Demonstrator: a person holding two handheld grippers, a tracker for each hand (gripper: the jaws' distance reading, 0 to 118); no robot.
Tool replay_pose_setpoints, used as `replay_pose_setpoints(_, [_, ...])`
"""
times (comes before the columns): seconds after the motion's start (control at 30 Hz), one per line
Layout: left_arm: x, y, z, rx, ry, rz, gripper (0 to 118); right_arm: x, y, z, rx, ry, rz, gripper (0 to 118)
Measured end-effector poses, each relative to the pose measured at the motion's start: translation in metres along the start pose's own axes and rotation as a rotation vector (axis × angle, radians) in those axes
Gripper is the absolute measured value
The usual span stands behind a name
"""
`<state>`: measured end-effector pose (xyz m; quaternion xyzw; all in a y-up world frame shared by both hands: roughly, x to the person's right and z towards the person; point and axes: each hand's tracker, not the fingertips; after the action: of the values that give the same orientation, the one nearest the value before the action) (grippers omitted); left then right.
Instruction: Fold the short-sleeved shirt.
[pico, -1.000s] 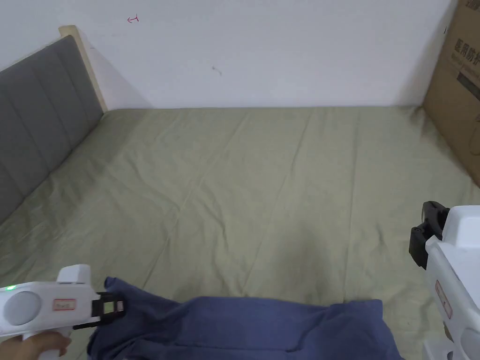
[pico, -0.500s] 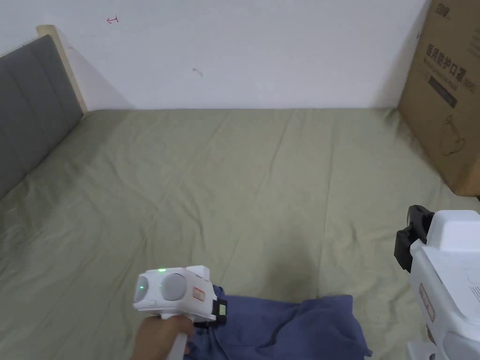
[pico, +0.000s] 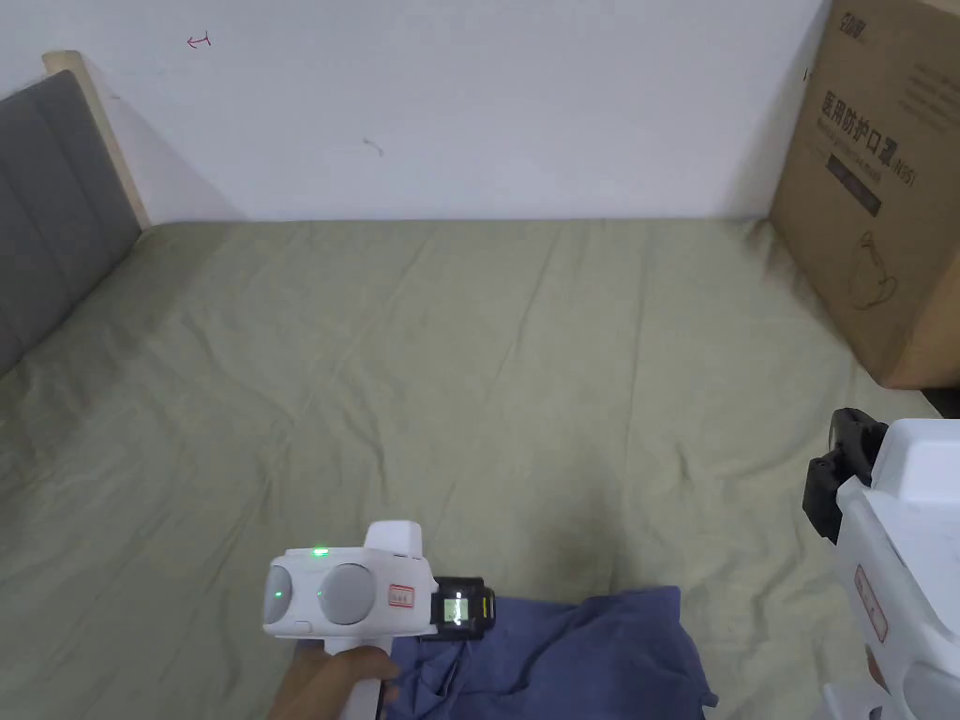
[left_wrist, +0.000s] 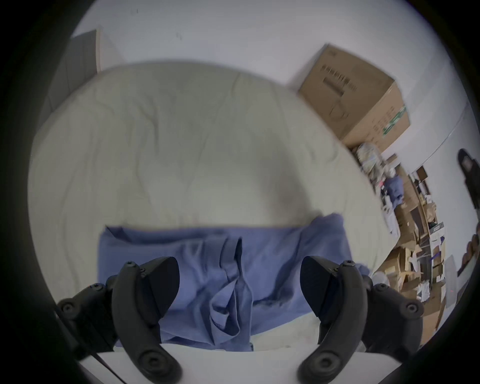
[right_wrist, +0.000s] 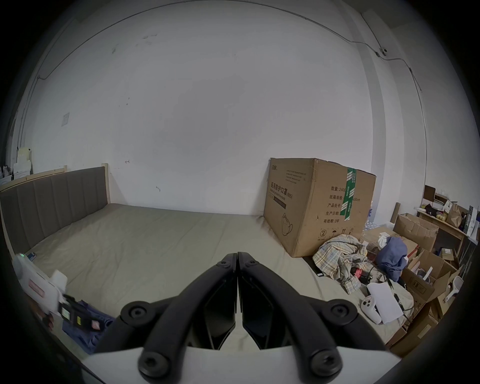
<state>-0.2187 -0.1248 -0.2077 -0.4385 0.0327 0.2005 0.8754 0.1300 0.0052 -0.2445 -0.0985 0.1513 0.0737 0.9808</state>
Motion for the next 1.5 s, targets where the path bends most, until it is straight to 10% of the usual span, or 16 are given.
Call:
replay_pose_setpoints(0.23, [-0.022, -0.006, 0.047, 0.255, 0.146, -0.070, 94, -0.006, 0.005, 0.000, 0.014, 0.011, 0.003, 0])
replay_pose_setpoints(0.33, [-0.037, -0.017, 0.049, 0.303, 0.199, -0.081, 68, -0.008, 0.006, 0.000, 0.015, 0.019, 0.004, 0])
replay_pose_setpoints(0.47, [-0.053, -0.035, 0.049, 0.358, 0.198, -0.093, 1, -0.011, 0.006, -0.001, 0.014, 0.025, 0.009, 0])
replay_pose_setpoints(1.5, [0.007, -0.093, -0.068, 0.064, 0.112, -0.197, 0, 0.005, -0.005, -0.008, -0.042, -0.011, 0.026, 0])
